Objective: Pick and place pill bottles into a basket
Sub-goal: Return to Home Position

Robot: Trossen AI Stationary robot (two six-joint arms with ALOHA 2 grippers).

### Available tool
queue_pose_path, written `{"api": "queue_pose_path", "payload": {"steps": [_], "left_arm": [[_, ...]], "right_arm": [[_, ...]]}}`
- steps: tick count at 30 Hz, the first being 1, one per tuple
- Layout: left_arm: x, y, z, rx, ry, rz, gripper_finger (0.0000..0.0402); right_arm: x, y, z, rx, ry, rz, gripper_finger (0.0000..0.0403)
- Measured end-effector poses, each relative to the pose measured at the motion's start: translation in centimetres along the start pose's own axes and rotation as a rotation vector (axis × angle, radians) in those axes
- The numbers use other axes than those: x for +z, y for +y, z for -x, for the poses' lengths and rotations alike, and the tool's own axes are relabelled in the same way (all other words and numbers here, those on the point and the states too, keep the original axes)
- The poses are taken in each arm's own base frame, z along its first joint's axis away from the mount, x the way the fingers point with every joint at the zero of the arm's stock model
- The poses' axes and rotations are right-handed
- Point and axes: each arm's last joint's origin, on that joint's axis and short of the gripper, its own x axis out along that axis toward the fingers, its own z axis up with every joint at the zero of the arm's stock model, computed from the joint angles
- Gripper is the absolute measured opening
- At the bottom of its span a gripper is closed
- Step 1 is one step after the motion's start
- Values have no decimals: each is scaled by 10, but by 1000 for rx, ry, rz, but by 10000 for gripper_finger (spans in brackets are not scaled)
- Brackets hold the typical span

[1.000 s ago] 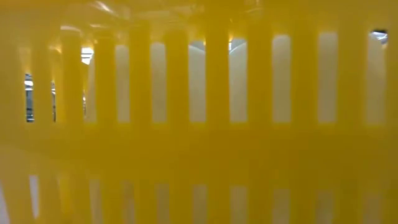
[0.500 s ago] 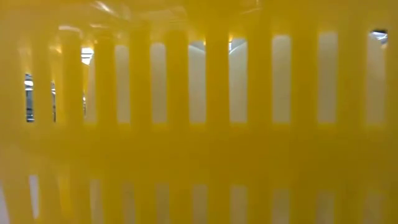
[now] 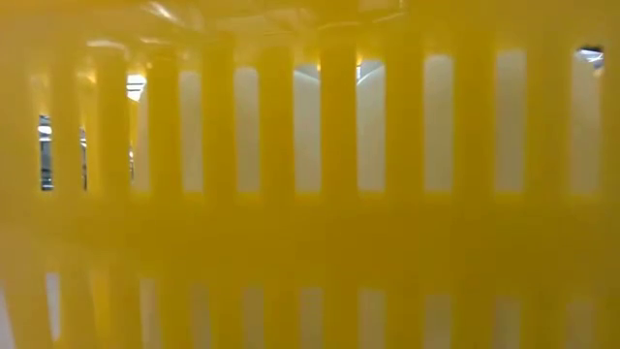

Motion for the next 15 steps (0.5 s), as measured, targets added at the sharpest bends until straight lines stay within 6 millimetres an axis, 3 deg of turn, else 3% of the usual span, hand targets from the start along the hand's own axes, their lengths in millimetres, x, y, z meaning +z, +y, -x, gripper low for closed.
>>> {"api": "queue_pose_path", "payload": {"steps": [7, 15], "left_arm": [[18, 27, 30, 162, -32, -123, 186], [21, 53, 86, 115, 68, -85, 186]], "right_arm": [[0, 0, 0, 0, 0, 0, 162], [0, 0, 0, 0, 0, 0, 161]]}}
